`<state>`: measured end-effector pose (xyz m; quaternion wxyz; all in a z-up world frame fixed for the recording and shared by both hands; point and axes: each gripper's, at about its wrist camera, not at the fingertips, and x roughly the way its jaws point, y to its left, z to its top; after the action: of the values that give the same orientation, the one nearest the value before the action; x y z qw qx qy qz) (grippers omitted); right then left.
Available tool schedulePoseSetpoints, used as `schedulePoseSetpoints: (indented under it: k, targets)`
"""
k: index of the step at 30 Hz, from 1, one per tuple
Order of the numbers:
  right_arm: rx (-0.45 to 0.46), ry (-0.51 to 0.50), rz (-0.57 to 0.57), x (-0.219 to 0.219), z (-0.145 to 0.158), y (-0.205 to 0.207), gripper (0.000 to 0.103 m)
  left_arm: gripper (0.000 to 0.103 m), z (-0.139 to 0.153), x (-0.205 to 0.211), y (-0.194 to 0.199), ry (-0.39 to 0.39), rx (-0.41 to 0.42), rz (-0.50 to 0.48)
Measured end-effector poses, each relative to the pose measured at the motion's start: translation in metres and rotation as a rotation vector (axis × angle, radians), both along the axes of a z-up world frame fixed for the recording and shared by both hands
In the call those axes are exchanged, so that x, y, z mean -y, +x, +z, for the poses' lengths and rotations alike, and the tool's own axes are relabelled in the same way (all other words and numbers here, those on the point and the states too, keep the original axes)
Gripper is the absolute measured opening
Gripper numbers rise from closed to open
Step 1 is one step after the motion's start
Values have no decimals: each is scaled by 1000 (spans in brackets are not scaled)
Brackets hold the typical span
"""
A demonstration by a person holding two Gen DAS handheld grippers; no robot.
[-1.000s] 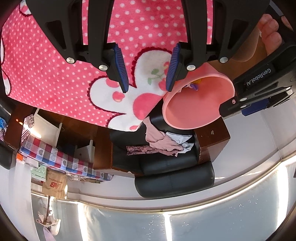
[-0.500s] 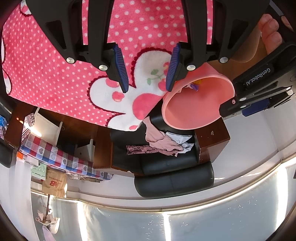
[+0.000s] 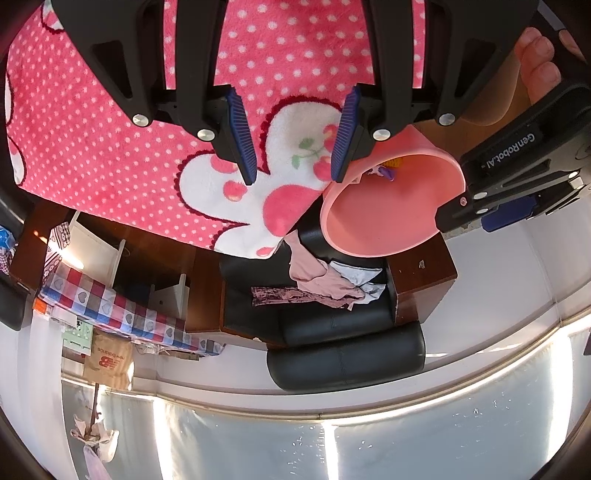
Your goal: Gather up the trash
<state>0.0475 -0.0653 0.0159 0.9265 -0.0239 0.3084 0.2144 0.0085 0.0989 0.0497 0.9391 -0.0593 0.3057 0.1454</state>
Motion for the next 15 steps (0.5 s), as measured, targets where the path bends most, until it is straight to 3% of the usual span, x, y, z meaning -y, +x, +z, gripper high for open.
schedulePoseSetpoints:
  k: [15]
  targets:
    - [5,-5,0,-2,5,-3,42,59,-1,1,-2,6,2,-5]
